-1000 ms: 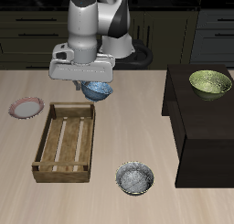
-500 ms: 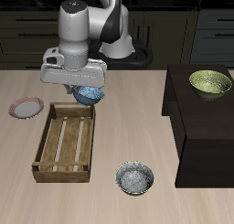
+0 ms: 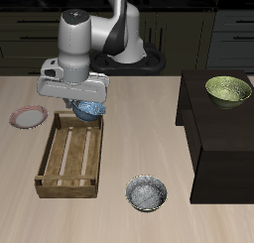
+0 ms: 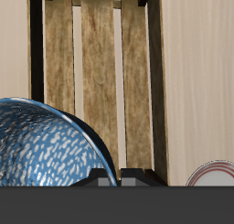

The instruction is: Place the blue bowl and the green bowl in the wooden tray

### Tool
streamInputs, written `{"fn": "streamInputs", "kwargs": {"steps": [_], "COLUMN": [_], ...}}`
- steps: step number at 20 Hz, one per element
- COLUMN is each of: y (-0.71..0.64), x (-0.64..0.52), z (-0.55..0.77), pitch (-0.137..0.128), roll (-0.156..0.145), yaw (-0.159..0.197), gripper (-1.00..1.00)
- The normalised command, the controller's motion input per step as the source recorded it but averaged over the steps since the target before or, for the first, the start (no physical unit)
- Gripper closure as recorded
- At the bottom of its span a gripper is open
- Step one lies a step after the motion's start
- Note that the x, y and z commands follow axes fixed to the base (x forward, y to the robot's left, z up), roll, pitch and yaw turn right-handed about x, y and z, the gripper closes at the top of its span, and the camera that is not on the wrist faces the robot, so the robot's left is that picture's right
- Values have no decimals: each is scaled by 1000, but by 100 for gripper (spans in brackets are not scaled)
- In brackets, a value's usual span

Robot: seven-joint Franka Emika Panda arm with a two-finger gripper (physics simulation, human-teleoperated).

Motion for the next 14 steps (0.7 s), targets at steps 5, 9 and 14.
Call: {"fn": "streamInputs", "kwargs": {"steps": [5, 9, 14], "y": [-22, 77, 20], "x": [38, 37, 91], "z": [-314, -399, -460], "pitch": [43, 61, 96], "roll": [-13, -20, -56], "yaw": [16, 12, 10], "gripper": [100, 100, 100]}}
